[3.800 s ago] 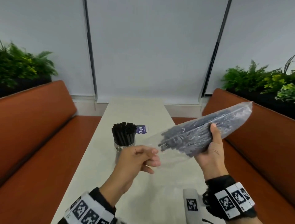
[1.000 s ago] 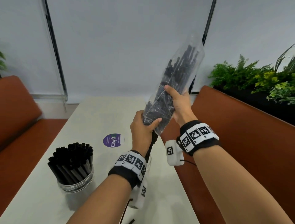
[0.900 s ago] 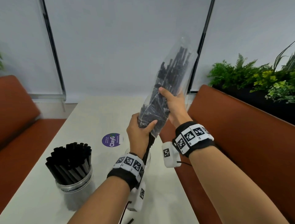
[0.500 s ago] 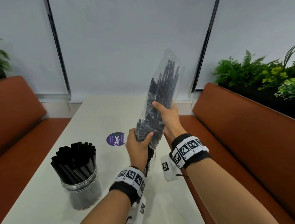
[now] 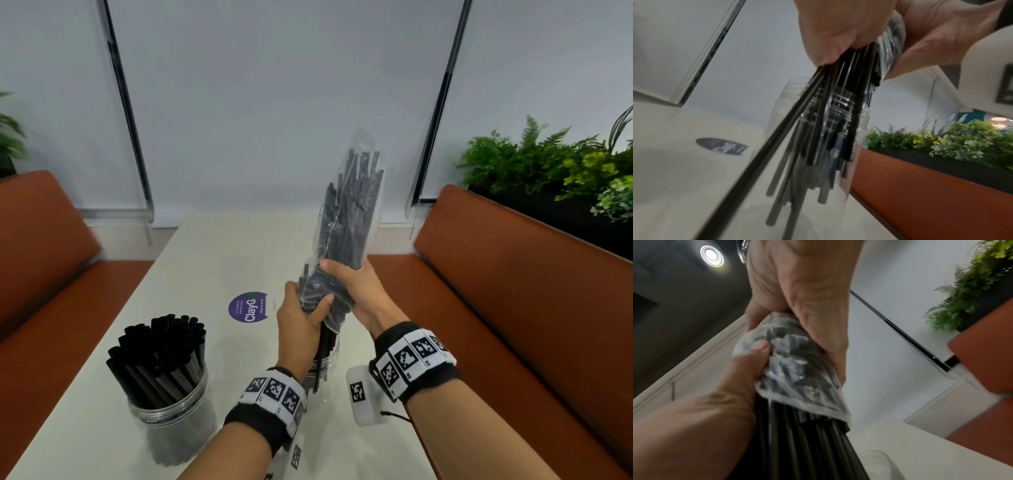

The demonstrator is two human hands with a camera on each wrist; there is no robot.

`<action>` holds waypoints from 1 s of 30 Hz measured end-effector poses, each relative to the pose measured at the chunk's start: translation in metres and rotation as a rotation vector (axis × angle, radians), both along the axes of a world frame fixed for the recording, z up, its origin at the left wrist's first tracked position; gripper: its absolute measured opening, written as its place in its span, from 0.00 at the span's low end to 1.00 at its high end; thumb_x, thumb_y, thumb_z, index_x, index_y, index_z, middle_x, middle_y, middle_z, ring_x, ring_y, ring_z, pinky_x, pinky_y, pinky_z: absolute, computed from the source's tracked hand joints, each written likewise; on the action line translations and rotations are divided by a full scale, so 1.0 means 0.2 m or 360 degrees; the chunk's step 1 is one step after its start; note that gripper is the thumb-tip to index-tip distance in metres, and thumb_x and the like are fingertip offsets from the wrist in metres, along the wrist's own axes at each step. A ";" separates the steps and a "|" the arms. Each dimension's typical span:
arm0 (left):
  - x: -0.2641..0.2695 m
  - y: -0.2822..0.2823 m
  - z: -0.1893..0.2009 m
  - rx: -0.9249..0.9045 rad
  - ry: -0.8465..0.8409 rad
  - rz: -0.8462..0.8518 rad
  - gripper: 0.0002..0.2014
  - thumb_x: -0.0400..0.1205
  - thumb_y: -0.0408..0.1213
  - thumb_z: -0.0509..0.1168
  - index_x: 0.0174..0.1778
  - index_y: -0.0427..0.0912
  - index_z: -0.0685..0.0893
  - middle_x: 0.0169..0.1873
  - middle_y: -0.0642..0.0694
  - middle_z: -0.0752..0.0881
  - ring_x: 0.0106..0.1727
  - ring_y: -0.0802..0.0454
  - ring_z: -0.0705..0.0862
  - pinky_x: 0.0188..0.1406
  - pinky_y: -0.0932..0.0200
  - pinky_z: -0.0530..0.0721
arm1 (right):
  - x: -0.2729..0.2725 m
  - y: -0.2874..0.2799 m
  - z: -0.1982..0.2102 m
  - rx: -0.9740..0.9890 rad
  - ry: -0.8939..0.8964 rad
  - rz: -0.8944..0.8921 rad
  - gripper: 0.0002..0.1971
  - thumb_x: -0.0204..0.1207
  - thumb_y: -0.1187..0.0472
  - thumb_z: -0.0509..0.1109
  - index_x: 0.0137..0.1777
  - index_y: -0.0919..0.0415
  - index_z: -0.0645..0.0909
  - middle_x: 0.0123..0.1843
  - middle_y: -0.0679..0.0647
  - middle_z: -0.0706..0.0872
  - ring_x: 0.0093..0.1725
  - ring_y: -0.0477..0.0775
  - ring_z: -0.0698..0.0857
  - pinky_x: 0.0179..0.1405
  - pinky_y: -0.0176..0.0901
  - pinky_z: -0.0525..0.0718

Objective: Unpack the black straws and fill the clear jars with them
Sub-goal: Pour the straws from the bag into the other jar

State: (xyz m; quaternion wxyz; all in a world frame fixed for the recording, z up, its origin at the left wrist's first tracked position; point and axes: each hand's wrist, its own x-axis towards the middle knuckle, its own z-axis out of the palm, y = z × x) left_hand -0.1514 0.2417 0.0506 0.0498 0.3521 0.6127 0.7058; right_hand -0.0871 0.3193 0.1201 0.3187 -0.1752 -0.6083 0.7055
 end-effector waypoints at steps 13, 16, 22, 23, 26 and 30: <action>-0.02 0.04 0.50 0.0213 0.0226 0.0175 0.16 0.76 0.48 0.70 0.45 0.42 0.72 0.33 0.60 0.81 0.30 0.74 0.80 0.29 0.78 0.75 | -0.02 0.00 0.53 0.0100 0.0192 -0.0034 0.23 0.72 0.67 0.73 0.67 0.67 0.76 0.50 0.58 0.89 0.45 0.54 0.90 0.47 0.46 0.90; -0.01 0.07 0.53 0.0299 0.0181 0.0213 0.16 0.75 0.48 0.71 0.43 0.42 0.73 0.32 0.58 0.82 0.29 0.74 0.80 0.29 0.77 0.75 | -0.01 0.01 0.58 0.0127 0.0228 -0.0011 0.21 0.73 0.69 0.73 0.66 0.67 0.77 0.47 0.57 0.89 0.41 0.52 0.90 0.44 0.43 0.90; -0.01 0.10 0.40 0.0341 0.0097 0.0224 0.15 0.72 0.44 0.74 0.36 0.47 0.71 0.28 0.56 0.80 0.25 0.71 0.79 0.26 0.76 0.74 | -0.03 0.05 0.43 0.0070 0.0213 -0.0059 0.24 0.73 0.70 0.72 0.69 0.67 0.74 0.53 0.60 0.87 0.47 0.56 0.88 0.47 0.45 0.90; -0.02 0.11 0.36 0.0335 0.0081 0.0221 0.16 0.72 0.43 0.74 0.36 0.45 0.72 0.28 0.56 0.80 0.25 0.70 0.78 0.25 0.76 0.74 | -0.03 0.05 0.38 0.0056 0.0201 -0.0069 0.24 0.73 0.70 0.72 0.69 0.67 0.74 0.54 0.60 0.87 0.49 0.57 0.88 0.49 0.46 0.90; -0.04 0.10 0.25 0.0327 0.0038 0.0211 0.15 0.72 0.39 0.75 0.40 0.40 0.73 0.28 0.54 0.80 0.26 0.70 0.79 0.26 0.77 0.75 | -0.05 0.04 0.27 0.0054 0.0171 -0.0059 0.23 0.73 0.71 0.72 0.68 0.67 0.75 0.53 0.59 0.87 0.50 0.58 0.87 0.52 0.47 0.89; -0.05 0.09 0.12 0.0350 -0.0097 0.0060 0.20 0.72 0.35 0.75 0.54 0.42 0.72 0.36 0.55 0.84 0.33 0.71 0.84 0.34 0.76 0.80 | -0.06 0.02 0.14 0.0095 0.0145 -0.0021 0.18 0.73 0.73 0.71 0.62 0.62 0.77 0.48 0.55 0.88 0.47 0.54 0.88 0.49 0.43 0.89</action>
